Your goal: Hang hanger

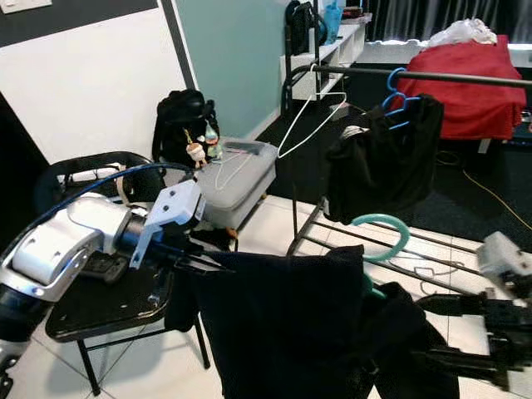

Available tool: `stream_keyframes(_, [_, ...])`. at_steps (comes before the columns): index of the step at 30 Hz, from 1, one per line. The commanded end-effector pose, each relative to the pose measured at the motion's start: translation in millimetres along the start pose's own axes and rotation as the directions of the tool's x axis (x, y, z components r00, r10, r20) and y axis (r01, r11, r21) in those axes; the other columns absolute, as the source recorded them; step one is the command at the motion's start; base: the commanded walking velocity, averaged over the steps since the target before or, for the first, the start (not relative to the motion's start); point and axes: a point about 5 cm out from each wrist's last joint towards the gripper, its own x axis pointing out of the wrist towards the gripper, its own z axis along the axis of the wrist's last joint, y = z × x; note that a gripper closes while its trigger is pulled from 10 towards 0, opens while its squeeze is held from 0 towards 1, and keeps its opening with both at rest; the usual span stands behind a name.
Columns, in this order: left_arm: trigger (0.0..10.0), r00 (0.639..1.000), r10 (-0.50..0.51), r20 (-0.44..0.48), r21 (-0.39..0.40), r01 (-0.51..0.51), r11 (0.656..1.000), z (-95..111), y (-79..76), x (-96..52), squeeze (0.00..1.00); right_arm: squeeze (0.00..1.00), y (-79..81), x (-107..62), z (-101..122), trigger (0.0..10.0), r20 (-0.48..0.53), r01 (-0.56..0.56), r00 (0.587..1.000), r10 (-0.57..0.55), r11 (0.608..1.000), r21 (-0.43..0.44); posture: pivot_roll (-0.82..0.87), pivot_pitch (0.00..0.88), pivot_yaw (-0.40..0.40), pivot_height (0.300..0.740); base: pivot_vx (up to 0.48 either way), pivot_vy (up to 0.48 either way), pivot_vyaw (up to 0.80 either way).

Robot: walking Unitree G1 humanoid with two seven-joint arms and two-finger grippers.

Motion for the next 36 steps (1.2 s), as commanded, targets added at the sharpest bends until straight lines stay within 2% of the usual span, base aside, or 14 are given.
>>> stream_keyframes(1, [0.0,0.998,-0.009,0.06,0.054,0.006,0.999,15.8,2.3,-2.2,0.0,0.0,2.8,7.8,5.3,10.0,0.009,-0.015,1.0,0.015,0.999,-0.043,-0.27,0.0,0.093,0.74,0.0,0.0,0.0])
stream_keyframes(7, [0.0,0.992,-0.045,0.116,0.075,0.037,0.997,25.7,-1.2,-0.8,0.0,0.0,2.6,18.7,7.4,10.0,0.027,-0.008,1.0,0.01,0.997,-0.08,-0.27,0.0,0.087,0.74,0.0,0.0,0.0])
stream_keyframes(10, [0.0,0.981,-0.1,0.166,0.102,0.084,0.991,34.9,-7.0,2.7,0.0,0.0,2.2,26.3,11.3,10.0,0.057,0.0,0.998,0.006,0.995,-0.095,-0.27,0.0,0.084,0.74,0.0,0.0,0.0])
stream_keyframes(24, [0.0,0.976,-0.12,0.18,0.12,0.1,0.988,39.5,-8.3,4.6,0.0,0.0,2.9,33.2,12.9,10.0,0.062,-0.011,0.998,0.018,0.994,-0.105,-0.28,0.0,0.081,0.74,0.0,0.0,0.0])
stream_keyframes(25, [0.0,0.974,-0.122,0.191,0.127,0.098,0.987,41.9,-8.1,4.7,0.0,0.0,3.1,35.5,11.4,2.7,0.06,-0.015,0.998,0.021,0.995,-0.099,-0.28,0.0,0.079,0.74,0.0,0.0,0.0])
stream_keyframes(26, [0.0,0.971,-0.121,0.206,0.133,0.095,0.987,44.2,-7.8,4.6,0.0,0.0,5.6,36.8,10.0,0.0,0.065,-0.035,0.997,0.041,0.996,-0.083,-0.28,0.0,0.08,0.74,0.0,0.0,0.0])
stream_keyframes(36, [0.0,0.967,-0.113,0.23,0.139,0.082,0.987,45.3,-5.5,5.3,0.0,0.0,10.9,35.1,12.5,0.0,0.111,-0.077,0.99,0.082,0.996,-0.053,-0.28,0.0,0.082,0.74,0.0,0.0,0.0])
